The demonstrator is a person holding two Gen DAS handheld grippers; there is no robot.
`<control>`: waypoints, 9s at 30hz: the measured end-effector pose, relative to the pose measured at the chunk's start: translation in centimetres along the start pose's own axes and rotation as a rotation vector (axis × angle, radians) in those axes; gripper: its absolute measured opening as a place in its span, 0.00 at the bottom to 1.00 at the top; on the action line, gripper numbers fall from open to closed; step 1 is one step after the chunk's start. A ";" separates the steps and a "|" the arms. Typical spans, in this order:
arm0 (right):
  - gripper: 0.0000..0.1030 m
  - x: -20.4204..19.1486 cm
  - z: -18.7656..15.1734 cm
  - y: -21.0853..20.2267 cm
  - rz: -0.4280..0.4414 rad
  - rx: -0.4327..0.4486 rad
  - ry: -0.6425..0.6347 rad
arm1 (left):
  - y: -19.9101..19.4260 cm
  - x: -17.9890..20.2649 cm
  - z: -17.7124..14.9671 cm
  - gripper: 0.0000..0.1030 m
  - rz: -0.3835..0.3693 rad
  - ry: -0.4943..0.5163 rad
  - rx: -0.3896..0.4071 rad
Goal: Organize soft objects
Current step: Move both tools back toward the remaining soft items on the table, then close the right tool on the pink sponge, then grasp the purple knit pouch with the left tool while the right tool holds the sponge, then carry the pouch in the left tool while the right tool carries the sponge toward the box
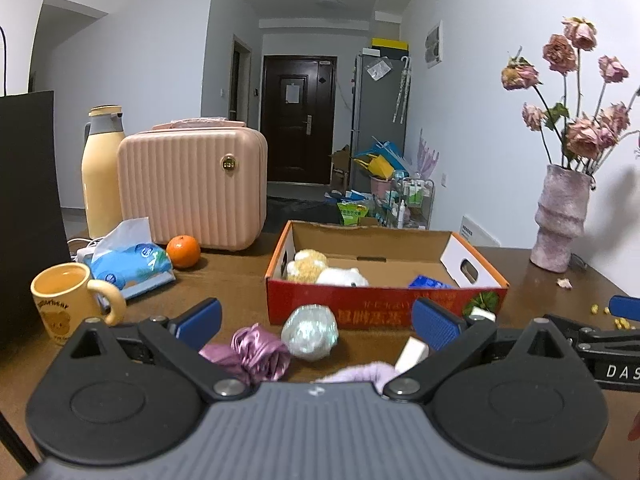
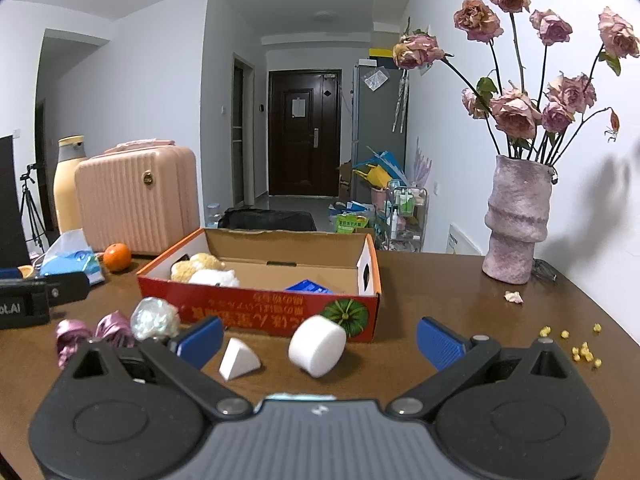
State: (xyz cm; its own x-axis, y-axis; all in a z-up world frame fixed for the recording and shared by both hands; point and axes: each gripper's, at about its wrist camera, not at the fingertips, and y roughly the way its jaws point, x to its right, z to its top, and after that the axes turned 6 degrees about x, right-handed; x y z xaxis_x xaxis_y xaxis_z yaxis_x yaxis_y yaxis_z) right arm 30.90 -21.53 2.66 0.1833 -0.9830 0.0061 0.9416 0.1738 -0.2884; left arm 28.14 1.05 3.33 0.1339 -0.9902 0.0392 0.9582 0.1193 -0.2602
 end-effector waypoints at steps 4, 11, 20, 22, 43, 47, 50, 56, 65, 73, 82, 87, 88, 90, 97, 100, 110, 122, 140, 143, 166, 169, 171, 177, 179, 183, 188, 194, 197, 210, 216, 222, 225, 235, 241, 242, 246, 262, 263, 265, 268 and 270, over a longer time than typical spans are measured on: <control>1.00 -0.5 -0.6 -1.7 0.001 -0.003 -0.011 | -1.7 0.0 -0.8 1.00 -0.007 0.011 -0.010; 1.00 -1.1 -1.8 -4.5 0.000 -0.006 -0.012 | -4.5 -0.4 -2.1 1.00 -0.023 0.018 -0.023; 1.00 -1.5 -3.8 -7.3 -0.006 -0.029 -0.011 | -7.4 -0.8 -3.6 1.00 -0.040 0.021 -0.041; 1.00 -1.5 -4.2 -7.7 -0.006 -0.036 -0.009 | -8.0 -0.8 -4.0 1.00 -0.045 0.020 -0.044; 1.00 -3.2 -8.0 -11.6 -0.024 -0.102 -0.018 | -12.3 -2.3 -7.3 1.00 -0.106 0.036 -0.073; 1.00 -3.6 -8.0 -11.5 -0.022 -0.105 -0.025 | -12.4 -2.7 -7.5 1.00 -0.104 0.028 -0.073; 1.00 -4.0 -8.2 -11.1 -0.014 -0.115 -0.034 | -12.4 -3.0 -7.7 1.00 -0.103 0.022 -0.074; 1.00 -4.8 -9.0 -9.5 -0.004 -0.156 -0.048 | -11.7 -3.4 -8.1 1.00 -0.098 0.015 -0.088; 1.00 -5.6 -9.9 -6.9 0.010 -0.208 -0.069 | -11.0 -4.2 -8.6 1.00 -0.093 0.001 -0.101; 0.99 -6.1 -10.2 -4.5 -0.013 -0.238 -0.090 | -9.8 -5.0 -9.2 1.00 -0.083 -0.011 -0.122; 0.80 -6.1 -10.3 -2.5 -0.026 -0.257 -0.093 | -9.2 -5.0 -9.5 1.00 -0.093 -0.013 -0.129; 0.68 -6.1 -10.5 -2.3 -0.010 -0.264 -0.086 | -9.0 -4.9 -9.6 1.00 -0.096 -0.014 -0.130; 0.68 -6.1 -10.5 -2.3 -0.009 -0.262 -0.084 | -9.0 -4.9 -9.7 1.00 -0.095 -0.015 -0.131; 0.67 -6.0 -10.6 -2.4 -0.002 -0.260 -0.080 | -9.0 -4.9 -9.7 1.00 -0.095 -0.015 -0.131; 0.66 -5.8 -10.4 -3.2 0.010 -0.234 -0.071 | -9.1 -4.7 -9.5 1.00 -0.091 -0.011 -0.124; 0.66 -5.4 -10.2 -3.6 0.008 -0.223 -0.062 | -9.3 -4.4 -9.2 1.00 -0.091 -0.005 -0.120; 0.66 -3.6 -9.6 -5.5 0.003 -0.173 -0.029 | -10.4 -2.8 -8.7 1.00 -0.094 0.026 -0.100; 0.66 -0.2 -9.7 -7.0 -0.012 -0.132 0.023 | -11.1 0.4 -8.3 1.00 -0.105 0.081 -0.093; 0.66 6.2 -11.1 -7.1 -0.052 -0.121 0.100 | -8.3 6.9 -9.7 1.00 -0.152 0.157 -0.178; 0.66 7.0 -11.1 -7.1 -0.056 -0.115 0.105 | -7.5 7.7 -9.9 1.00 -0.161 0.161 -0.201; 0.66 8.8 -10.9 -6.0 -0.023 -0.093 0.112 | -2.8 11.4 -12.0 0.99 -0.164 0.170 -0.325; 0.66 8.7 -11.0 -6.0 -0.020 -0.096 0.110 | -2.6 11.5 -12.2 0.88 -0.164 0.175 -0.335; 0.66 8.7 -11.0 -6.0 -0.018 -0.097 0.111 | -2.4 11.5 -12.3 0.78 -0.167 0.170 -0.343; 0.66 8.8 -11.0 -6.0 -0.018 -0.097 0.110 | -2.6 11.2 -12.2 0.49 -0.194 0.150 -0.333; 0.66 8.8 -11.0 -6.0 -0.018 -0.097 0.107 | -2.7 11.2 -12.2 0.43 -0.198 0.147 -0.325; 0.66 8.5 -11.1 -6.0 -0.016 -0.098 0.097 | -3.2 11.3 -12.1 0.39 -0.194 0.159 -0.305; 0.66 8.2 -10.9 -6.0 -0.016 -0.095 0.083 | -3.5 10.9 -11.7 0.38 -0.192 0.147 -0.290; 0.66 7.8 -10.4 -6.1 -0.014 -0.089 0.076 | -4.0 10.5 -10.9 0.38 -0.187 0.140 -0.264; 0.66 7.3 -10.0 -6.2 -0.010 -0.085 0.067 | -4.3 10.1 -10.4 0.38 -0.181 0.133 -0.249; 0.66 4.9 -7.6 -5.7 0.001 -0.056 0.022 | -4.7 7.9 -7.9 0.38 -0.180 0.105 -0.182; 0.66 3.4 -6.5 -5.0 0.006 -0.048 0.001 | -4.5 6.6 -6.7 0.38 -0.176 0.090 -0.152; 0.67 2.2 -5.4 -4.1 0.009 -0.044 -0.018 | -3.9 5.4 -5.4 0.38 -0.175 0.073 -0.127; 0.67 1.5 -4.8 -3.5 0.012 -0.040 -0.025 | -3.6 4.8 -4.9 0.38 -0.178 0.064 -0.117; 0.67 0.1 -3.1 -1.4 0.018 -0.031 -0.041 | -1.8 3.1 -3.1 0.38 -0.165 0.036 -0.091; 0.67 -0.5 -2.2 0.2 0.020 -0.030 -0.046 | -0.4 2.5 -2.0 0.38 -0.157 0.022 -0.073; 0.67 -0.5 -2.0 0.4 0.019 -0.030 -0.046 | -0.1 2.4 -1.8 0.38 -0.156 0.020 -0.071; 0.67 -0.8 -1.4 1.8 0.018 -0.027 -0.052 | 1.2 2.4 -1.0 0.38 -0.153 0.014 -0.058; 0.67 -1.1 1.2 8.0 0.025 -0.004 -0.049 | 6.9 3.3 1.5 0.38 -0.144 0.008 -0.005; 0.67 -1.1 1.3 8.4 0.023 -0.005 -0.050 | 7.4 3.3 1.6 0.38 -0.142 0.005 -0.003; 0.67 -0.9 1.5 9.3 0.019 -0.006 -0.049 | 8.2 3.4 1.8 0.38 -0.142 -0.001 -0.005; 0.67 -0.6 2.0 10.6 0.016 -0.004 -0.043 | 9.3 3.5 2.1 0.38 -0.139 -0.003 -0.004; 0.67 -0.4 2.2 11.4 0.016 -0.004 -0.039 | 10.1 3.7 2.3 0.38 -0.139 -0.002 -0.004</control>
State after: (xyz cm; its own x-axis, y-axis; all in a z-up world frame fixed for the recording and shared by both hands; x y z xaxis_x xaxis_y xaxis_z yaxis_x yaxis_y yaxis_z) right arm 42.16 -19.05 1.49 0.2091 -0.9771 0.0392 0.9375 0.1889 -0.2922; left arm 38.86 -1.22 3.06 0.0010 -0.9970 0.0774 0.9664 -0.0189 -0.2562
